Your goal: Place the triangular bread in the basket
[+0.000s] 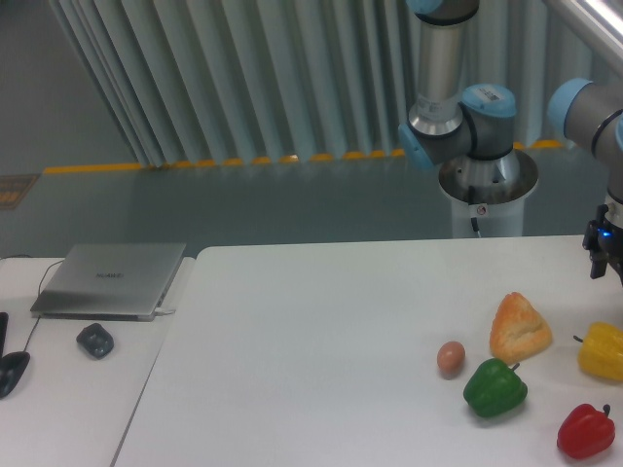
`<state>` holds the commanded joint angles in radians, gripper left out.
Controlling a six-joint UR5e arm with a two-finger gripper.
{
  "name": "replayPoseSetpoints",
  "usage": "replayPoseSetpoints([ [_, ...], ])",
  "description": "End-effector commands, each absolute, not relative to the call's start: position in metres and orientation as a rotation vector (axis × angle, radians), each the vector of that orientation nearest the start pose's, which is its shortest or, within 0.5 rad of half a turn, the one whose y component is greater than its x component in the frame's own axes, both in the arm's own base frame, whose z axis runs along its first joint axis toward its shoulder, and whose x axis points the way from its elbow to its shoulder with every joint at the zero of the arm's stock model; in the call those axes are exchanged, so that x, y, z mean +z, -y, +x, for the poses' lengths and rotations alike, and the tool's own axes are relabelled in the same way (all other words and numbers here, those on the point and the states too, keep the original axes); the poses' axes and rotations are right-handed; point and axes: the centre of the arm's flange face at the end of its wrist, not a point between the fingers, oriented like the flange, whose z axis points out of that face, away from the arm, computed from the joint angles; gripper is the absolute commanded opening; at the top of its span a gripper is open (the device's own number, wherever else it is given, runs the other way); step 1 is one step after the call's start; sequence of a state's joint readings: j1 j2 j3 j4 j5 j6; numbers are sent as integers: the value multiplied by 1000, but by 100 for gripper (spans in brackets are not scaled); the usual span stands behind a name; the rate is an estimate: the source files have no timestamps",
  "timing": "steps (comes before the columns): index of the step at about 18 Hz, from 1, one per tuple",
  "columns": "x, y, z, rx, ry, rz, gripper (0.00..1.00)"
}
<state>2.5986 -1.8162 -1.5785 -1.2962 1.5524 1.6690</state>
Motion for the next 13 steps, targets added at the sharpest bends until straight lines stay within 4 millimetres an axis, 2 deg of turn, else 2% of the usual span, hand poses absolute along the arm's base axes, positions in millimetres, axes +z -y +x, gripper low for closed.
replayPoseSetpoints([
  [10, 388, -421, -424, 52, -996, -2951, 100],
  [13, 385, -417, -414, 41, -801, -3007, 100],
])
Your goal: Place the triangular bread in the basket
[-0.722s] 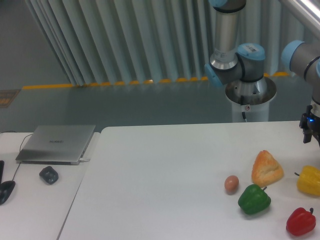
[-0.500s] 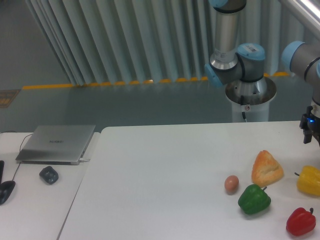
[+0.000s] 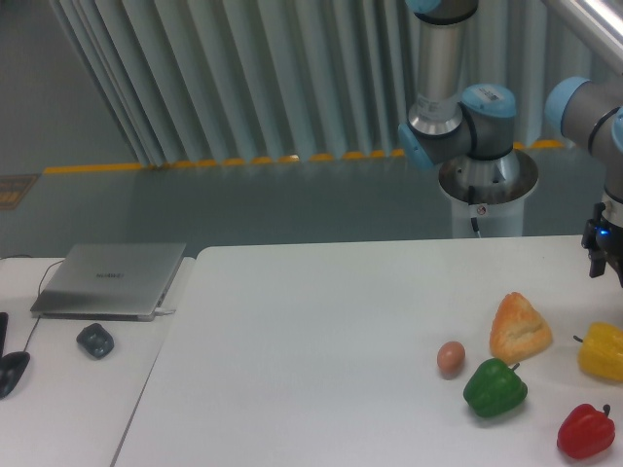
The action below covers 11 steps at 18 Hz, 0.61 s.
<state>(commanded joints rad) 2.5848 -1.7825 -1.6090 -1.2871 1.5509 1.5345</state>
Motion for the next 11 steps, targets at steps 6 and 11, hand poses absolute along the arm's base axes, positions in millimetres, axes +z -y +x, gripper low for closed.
replayPoseSetpoints([
  [6, 378, -433, -368, 19, -626, -3061, 100],
  [11, 355, -462, -311, -47, -532, -3106, 100],
])
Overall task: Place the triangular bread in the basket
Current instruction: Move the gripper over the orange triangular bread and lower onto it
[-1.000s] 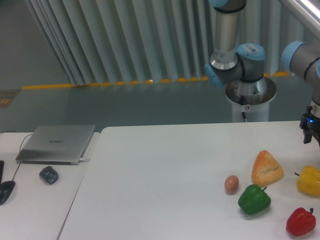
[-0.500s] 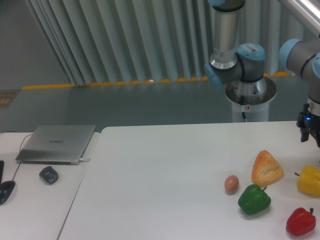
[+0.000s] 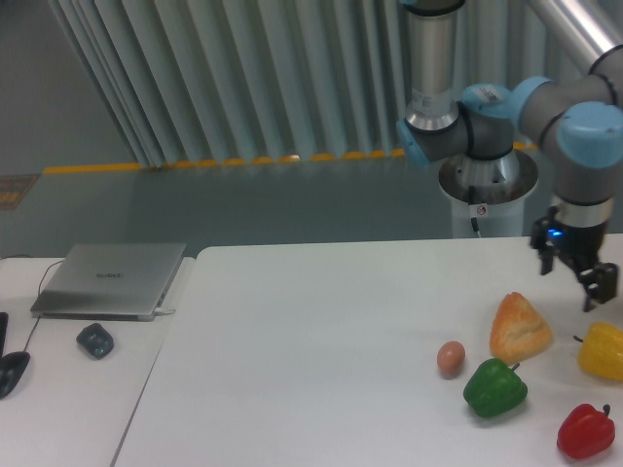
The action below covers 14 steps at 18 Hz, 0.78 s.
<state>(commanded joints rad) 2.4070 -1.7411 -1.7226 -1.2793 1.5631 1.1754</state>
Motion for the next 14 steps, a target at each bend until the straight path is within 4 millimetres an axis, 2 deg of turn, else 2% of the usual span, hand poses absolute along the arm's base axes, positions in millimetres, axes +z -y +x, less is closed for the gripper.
replayPoseSetpoints([
  [3, 339, -474, -278, -71, -560, -3140, 100],
  [6, 314, -463, -273, -53, -609, -3241, 100],
  [9, 292, -467, -264, -89, -657, -3276, 100],
  [14, 284, -474, -263, -76, -687, -3297, 100],
])
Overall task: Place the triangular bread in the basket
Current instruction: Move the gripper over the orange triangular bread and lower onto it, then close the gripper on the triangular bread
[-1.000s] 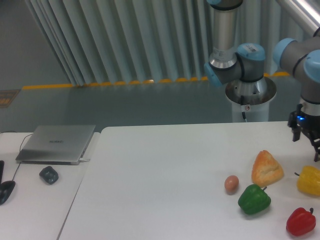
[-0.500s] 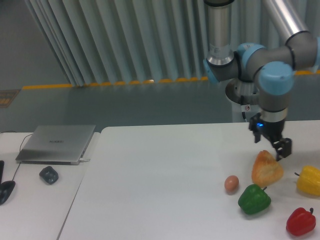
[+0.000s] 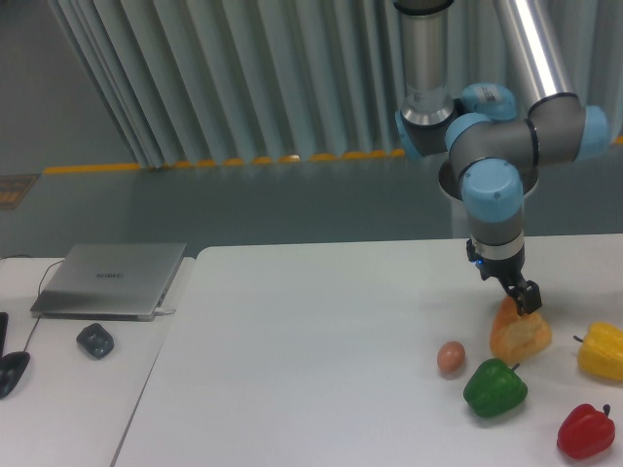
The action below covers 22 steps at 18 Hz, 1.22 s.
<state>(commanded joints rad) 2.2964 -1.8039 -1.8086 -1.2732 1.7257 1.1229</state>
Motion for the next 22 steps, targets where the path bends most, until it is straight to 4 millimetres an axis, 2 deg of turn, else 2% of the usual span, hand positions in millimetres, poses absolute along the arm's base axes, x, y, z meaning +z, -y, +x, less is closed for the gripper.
replayPoseSetpoints([
  [5, 281, -478, -266, -56, -688, -3288, 100],
  [9, 289, -482, -271, -31, -684, -3278, 100],
  [18, 275, -487, -275, -38, -694, -3289, 100],
  [21, 271, -485, -278, -15, -709, -3320, 95],
  [22, 269, -484, -278, -9, -719, -3331, 87],
])
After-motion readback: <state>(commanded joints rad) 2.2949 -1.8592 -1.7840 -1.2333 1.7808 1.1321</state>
